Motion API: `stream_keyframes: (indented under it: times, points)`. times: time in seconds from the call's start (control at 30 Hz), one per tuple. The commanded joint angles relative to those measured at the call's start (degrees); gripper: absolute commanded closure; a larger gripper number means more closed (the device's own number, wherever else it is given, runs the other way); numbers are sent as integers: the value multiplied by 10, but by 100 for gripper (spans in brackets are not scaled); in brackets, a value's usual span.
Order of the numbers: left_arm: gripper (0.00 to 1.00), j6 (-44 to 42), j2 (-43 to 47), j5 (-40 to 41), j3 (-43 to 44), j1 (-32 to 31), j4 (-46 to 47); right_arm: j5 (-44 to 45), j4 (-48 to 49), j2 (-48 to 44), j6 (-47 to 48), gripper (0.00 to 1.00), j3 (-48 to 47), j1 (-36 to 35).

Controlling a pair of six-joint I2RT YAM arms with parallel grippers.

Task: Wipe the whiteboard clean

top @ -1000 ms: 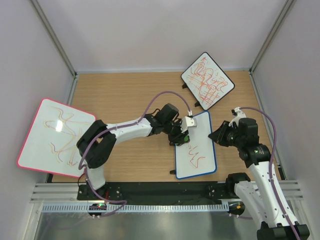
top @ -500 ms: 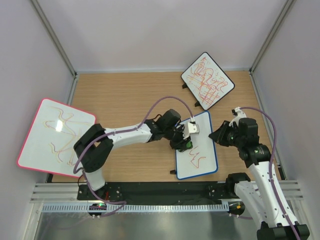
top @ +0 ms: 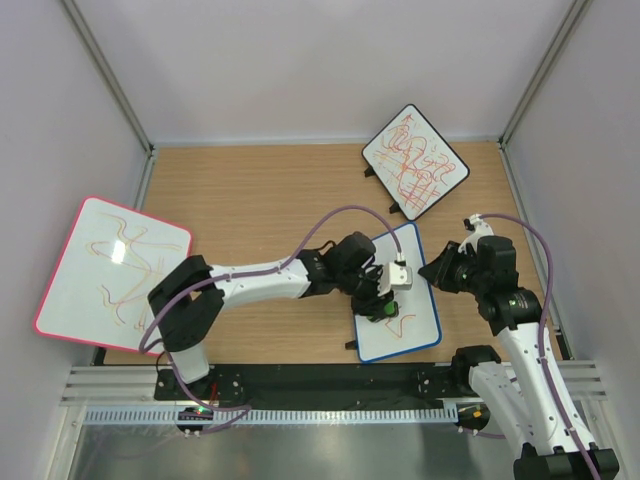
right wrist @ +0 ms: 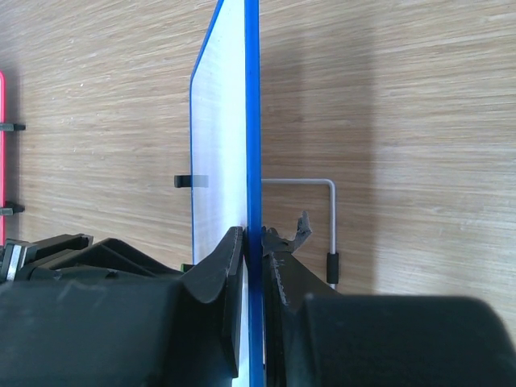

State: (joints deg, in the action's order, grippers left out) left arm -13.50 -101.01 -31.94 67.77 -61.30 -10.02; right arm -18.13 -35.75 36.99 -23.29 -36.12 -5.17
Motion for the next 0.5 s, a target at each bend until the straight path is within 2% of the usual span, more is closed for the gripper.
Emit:
stream_keyframes:
  times: [0.0, 0.13, 0.47]
  points:
    - [100, -3, -19, 7, 13, 5, 4, -9, 11, -6, 4, 99, -18, -4]
    - [100, -8, -7, 17, 4, 41, 10, -9, 13, -7, 4, 99, -18, -3]
    - [100, -42, -24, 47, -28, 81, 19, -10, 12, -10, 4, 99, -17, -3]
